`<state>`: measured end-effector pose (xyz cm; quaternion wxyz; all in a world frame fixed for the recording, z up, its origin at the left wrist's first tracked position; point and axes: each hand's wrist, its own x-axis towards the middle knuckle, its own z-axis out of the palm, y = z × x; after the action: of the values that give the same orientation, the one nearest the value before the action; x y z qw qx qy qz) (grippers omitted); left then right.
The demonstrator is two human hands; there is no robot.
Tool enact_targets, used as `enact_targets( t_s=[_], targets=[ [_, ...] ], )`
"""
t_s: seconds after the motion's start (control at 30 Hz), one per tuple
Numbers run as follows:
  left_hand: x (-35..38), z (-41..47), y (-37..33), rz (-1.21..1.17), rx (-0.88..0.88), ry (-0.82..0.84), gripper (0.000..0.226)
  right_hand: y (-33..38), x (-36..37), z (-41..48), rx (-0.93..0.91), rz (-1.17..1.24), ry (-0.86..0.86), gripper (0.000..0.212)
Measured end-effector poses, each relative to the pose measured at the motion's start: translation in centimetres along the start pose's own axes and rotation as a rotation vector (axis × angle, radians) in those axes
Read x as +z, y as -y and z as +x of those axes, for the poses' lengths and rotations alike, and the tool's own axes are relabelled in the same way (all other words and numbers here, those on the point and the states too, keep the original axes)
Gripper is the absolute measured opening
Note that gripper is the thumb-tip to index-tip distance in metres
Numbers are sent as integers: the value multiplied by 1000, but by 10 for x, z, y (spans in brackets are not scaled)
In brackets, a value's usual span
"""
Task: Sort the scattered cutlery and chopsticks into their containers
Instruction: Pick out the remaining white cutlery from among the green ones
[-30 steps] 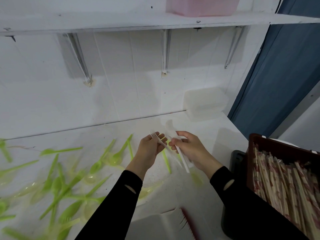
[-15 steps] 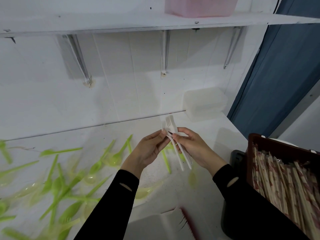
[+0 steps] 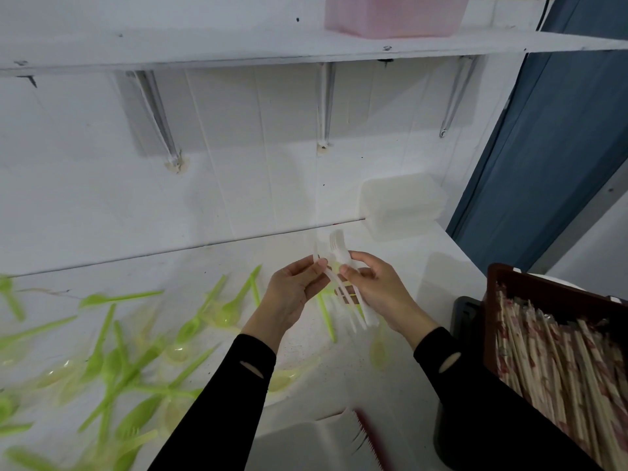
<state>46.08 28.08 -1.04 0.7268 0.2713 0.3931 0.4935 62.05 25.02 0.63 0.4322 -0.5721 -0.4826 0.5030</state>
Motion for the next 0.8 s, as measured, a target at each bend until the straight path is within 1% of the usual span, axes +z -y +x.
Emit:
enact_targets(
  t_s=[0.07,0.17,0.23,0.33,0.43,0.5,0.57,0.63,0.7,0.77,0.8],
  targets=[
    [-2,2,0,-21,-1,-19,26,0,-1,0,-5,-21,0,34],
    [-1,0,2,-3,-17,42,27,-2,0,-2,-13,-25,97,42],
    [1,-1,1,-7,-21,57,28,-3,2,-2,-16,-33,129,46],
    [0,-1,0,-59,-24,11,30,-2,1,-3,27,-49,221,52],
    [0,0,1,-36,7,-19,28,1,1,-7,80,-87,326,68],
    [1,0,2,-9,38,-24,27,1,3,-7,61,-191,336,75],
    [0,2,2,7,40,5,29,1,5,-5,58,-228,285,78],
    [-2,2,3,130,18,117,28,0,4,-3,91,-142,250,81],
    [-2,-2,4,259,2,218,20,1,2,-2,119,-44,245,85],
    [2,-6,2,265,9,248,15,3,2,-3,121,39,242,84],
    [5,-10,-1,252,29,248,14,4,2,-4,118,79,239,80]
  ],
)
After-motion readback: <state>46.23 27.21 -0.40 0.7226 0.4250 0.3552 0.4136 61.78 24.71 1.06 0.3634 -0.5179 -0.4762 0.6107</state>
